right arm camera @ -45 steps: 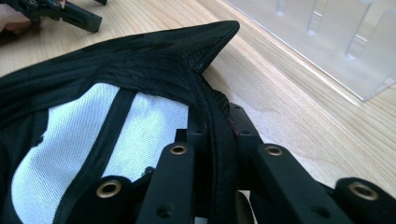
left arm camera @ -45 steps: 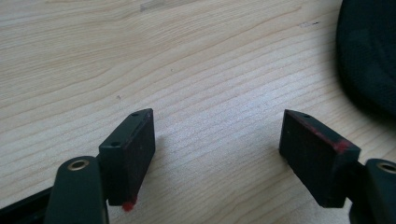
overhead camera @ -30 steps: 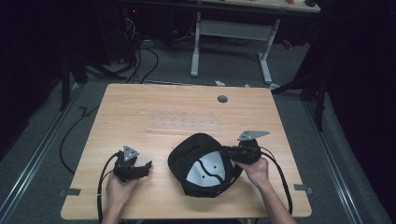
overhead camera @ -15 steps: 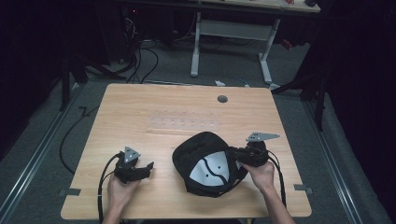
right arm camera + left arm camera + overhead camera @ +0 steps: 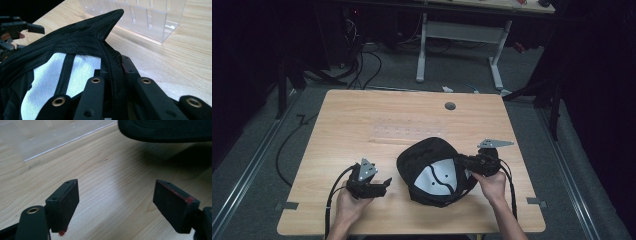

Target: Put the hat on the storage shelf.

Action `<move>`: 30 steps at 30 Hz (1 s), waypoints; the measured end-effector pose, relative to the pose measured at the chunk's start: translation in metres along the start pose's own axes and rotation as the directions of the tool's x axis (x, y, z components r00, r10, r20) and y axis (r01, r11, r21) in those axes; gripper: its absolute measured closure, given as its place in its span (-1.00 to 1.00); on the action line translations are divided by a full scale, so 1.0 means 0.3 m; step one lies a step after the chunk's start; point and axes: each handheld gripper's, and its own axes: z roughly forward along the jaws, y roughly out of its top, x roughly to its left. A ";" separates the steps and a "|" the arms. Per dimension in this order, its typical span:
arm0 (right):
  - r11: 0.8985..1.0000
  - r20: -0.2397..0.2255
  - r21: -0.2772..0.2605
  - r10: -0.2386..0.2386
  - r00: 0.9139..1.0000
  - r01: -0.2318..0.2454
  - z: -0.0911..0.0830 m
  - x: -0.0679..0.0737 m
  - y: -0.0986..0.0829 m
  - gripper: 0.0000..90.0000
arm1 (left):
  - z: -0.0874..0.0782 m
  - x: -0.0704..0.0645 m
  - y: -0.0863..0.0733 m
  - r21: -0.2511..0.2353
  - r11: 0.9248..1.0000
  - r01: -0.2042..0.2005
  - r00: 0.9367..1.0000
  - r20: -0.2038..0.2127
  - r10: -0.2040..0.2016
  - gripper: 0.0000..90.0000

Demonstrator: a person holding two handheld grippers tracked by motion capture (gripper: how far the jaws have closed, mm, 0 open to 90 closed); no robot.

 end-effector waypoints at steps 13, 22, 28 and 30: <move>1.000 -0.007 -0.009 0.024 1.000 -0.024 -0.002 -0.003 0.011 0.84 | 0.044 -0.091 0.008 0.021 0.999 -0.033 0.998 0.060 0.032 -0.57; 1.000 -0.013 -0.006 0.018 1.000 -0.018 0.013 0.015 0.033 0.83 | 0.059 -0.125 0.017 0.010 0.999 -0.048 0.995 0.084 0.047 -0.59; 1.000 -0.005 0.024 0.012 1.000 -0.012 0.028 0.023 0.030 0.83 | 0.055 -0.128 0.017 0.005 0.998 -0.057 0.995 0.080 0.056 -0.58; 0.999 -0.003 0.032 0.004 1.000 -0.004 0.032 0.023 0.027 0.83 | 0.052 -0.126 0.016 0.004 0.998 -0.063 0.995 0.077 0.062 -0.58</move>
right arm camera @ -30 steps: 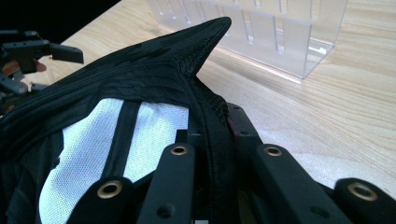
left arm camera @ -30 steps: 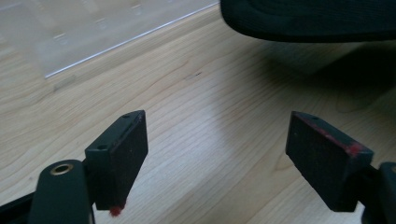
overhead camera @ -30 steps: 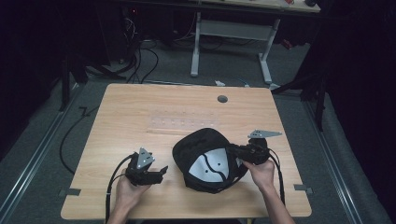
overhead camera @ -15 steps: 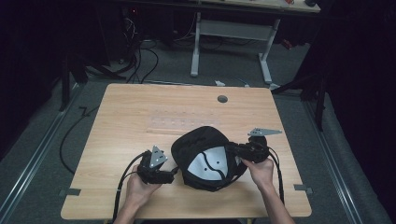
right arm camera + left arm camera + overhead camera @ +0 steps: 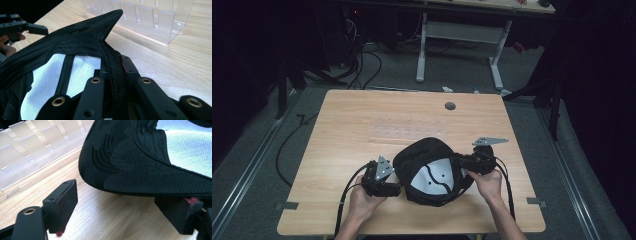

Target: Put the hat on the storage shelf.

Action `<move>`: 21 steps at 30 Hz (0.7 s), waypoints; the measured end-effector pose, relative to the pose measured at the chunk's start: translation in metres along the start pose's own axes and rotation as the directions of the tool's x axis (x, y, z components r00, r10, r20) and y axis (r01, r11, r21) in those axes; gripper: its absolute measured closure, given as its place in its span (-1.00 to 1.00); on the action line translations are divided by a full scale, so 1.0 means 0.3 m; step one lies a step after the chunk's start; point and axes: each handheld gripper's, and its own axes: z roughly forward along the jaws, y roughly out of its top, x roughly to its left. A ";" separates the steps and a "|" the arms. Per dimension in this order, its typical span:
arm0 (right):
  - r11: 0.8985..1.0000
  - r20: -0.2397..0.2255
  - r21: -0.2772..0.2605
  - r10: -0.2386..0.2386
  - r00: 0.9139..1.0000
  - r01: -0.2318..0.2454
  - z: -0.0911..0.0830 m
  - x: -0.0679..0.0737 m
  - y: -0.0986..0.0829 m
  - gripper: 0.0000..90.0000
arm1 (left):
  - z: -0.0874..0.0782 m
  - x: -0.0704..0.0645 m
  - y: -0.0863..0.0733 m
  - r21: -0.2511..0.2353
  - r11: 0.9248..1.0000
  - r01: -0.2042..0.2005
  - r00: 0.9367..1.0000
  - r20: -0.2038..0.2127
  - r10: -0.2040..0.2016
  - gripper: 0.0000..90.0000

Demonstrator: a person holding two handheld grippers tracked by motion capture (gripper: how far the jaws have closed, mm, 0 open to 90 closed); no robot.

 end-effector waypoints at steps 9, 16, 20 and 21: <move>0.999 0.015 0.036 0.003 1.000 -0.003 0.008 0.006 -0.007 0.83 | -0.005 -0.010 -0.005 -0.011 1.000 -0.027 1.000 0.001 0.027 -0.49; 0.999 0.013 0.047 0.001 1.000 -0.002 0.010 0.009 -0.007 0.83 | -0.006 -0.026 0.003 -0.018 0.998 -0.056 0.998 0.011 0.056 -0.46; 0.998 0.004 0.055 -0.005 1.000 0.005 0.016 0.021 -0.005 0.83 | -0.003 -0.033 0.002 -0.021 0.997 -0.074 0.997 0.019 0.074 -0.43; 0.998 0.004 0.057 -0.007 1.000 0.007 0.018 0.024 -0.004 0.83 | -0.005 -0.034 0.003 -0.023 0.997 -0.080 0.997 0.019 0.081 -0.41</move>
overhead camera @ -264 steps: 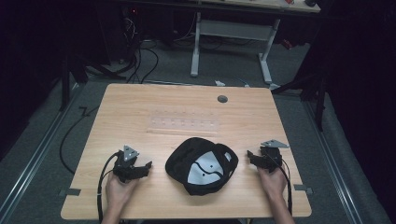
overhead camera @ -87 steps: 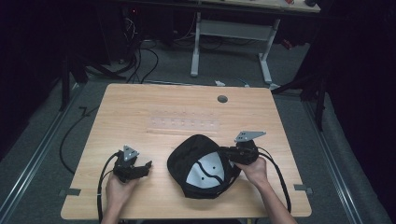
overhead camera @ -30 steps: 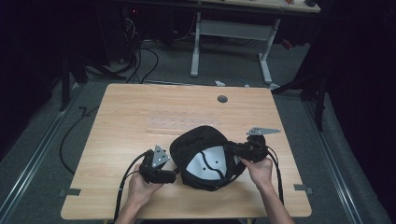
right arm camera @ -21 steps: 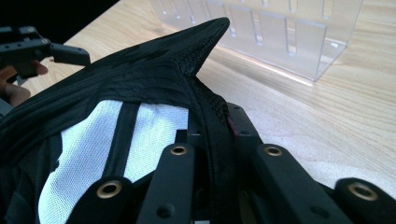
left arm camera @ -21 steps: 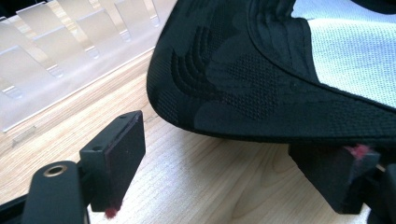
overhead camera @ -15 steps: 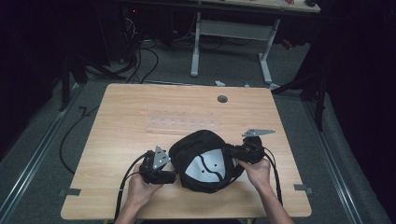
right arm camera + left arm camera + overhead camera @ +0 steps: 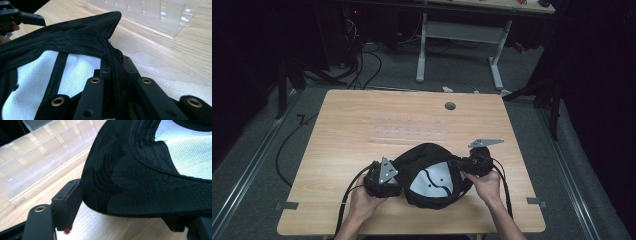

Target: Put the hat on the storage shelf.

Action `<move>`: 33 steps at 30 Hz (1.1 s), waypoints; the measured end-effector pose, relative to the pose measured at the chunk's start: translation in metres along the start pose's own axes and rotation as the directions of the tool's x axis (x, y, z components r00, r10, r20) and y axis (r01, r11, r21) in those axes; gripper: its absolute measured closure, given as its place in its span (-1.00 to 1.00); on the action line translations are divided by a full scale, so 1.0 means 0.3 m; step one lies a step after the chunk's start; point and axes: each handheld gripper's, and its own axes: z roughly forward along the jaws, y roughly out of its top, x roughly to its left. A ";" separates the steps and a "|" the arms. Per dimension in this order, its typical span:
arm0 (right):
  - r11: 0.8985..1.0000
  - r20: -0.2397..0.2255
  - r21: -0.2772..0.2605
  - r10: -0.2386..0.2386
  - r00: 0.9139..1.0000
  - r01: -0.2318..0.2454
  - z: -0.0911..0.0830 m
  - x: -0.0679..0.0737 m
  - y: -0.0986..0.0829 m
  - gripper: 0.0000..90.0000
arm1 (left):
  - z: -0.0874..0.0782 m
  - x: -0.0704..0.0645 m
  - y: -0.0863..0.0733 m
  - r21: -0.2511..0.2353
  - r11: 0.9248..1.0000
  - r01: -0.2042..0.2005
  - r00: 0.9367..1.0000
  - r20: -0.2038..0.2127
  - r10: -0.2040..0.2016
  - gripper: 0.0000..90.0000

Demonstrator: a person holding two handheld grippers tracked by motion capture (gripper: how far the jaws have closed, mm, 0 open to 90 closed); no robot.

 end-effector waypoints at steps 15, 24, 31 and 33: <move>1.000 -0.047 0.018 -0.011 0.999 0.012 0.024 0.021 -0.001 0.81 | -0.026 0.002 0.019 -0.016 1.000 -0.027 1.000 -0.003 0.027 0.07; 0.999 -0.068 0.011 -0.038 0.997 0.039 0.015 0.038 -0.004 0.78 | -0.044 0.003 0.057 -0.027 1.000 -0.015 1.000 0.022 0.016 0.43; 0.999 -0.078 0.006 -0.035 0.996 0.035 0.026 0.035 0.000 0.77 | -0.058 0.002 0.053 -0.013 0.999 -0.040 0.999 0.035 0.041 0.56; 0.999 -0.079 0.000 -0.036 0.996 0.037 0.026 0.036 0.004 0.76 | -0.062 0.001 0.056 -0.011 0.999 -0.050 0.998 0.040 0.050 0.59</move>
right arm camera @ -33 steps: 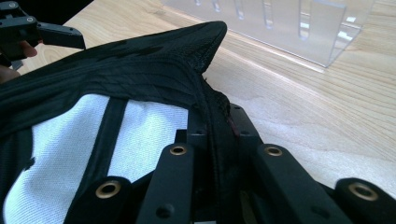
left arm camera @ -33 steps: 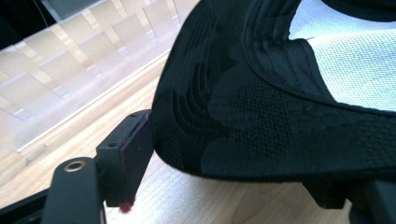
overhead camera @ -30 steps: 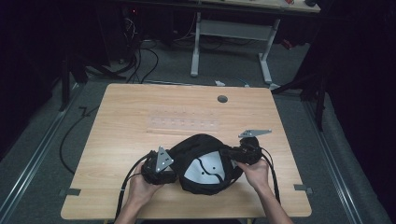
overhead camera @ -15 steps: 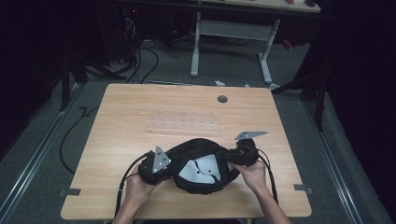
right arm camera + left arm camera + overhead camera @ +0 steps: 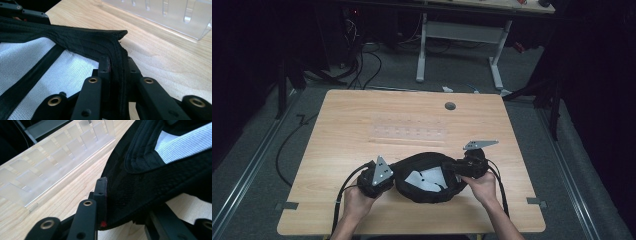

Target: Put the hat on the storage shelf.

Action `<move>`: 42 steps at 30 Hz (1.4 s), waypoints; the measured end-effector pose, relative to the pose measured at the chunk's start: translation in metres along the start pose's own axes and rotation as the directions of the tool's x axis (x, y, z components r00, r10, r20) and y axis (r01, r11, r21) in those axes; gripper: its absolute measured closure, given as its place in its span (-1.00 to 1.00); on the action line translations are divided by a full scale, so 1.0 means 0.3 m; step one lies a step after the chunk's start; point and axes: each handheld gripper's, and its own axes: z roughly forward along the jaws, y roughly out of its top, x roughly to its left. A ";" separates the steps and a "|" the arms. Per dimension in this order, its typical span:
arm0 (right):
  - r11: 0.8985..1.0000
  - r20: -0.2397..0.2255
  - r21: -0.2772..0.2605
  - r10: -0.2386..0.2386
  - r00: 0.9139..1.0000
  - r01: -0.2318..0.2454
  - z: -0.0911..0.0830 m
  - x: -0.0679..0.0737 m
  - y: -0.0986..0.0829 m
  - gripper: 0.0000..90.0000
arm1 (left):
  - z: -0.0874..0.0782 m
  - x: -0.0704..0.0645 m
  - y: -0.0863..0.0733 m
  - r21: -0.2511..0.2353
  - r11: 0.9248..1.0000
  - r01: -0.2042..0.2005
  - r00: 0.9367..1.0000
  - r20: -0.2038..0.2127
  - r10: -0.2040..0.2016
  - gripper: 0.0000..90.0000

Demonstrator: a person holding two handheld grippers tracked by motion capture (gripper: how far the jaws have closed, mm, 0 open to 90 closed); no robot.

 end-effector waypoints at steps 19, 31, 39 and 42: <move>0.996 0.078 -0.085 0.004 0.997 0.002 -0.030 -0.009 0.059 0.24 | -0.015 -0.003 0.022 0.030 0.999 -0.030 0.997 0.067 0.028 0.79; 0.971 0.107 -0.226 0.097 0.990 -0.071 -0.088 -0.070 0.099 0.08 | -0.018 -0.049 0.003 0.091 0.992 -0.086 0.988 0.137 0.073 0.92; 0.949 0.154 -0.304 0.136 0.979 -0.084 -0.167 -0.113 0.113 0.04 | -0.046 -0.024 0.014 0.083 0.995 -0.055 0.993 0.108 0.046 0.92; 0.948 0.171 -0.306 0.146 0.974 -0.088 -0.164 -0.122 0.087 0.02 | -0.061 -0.007 0.029 0.053 0.999 -0.007 0.995 0.100 0.002 0.92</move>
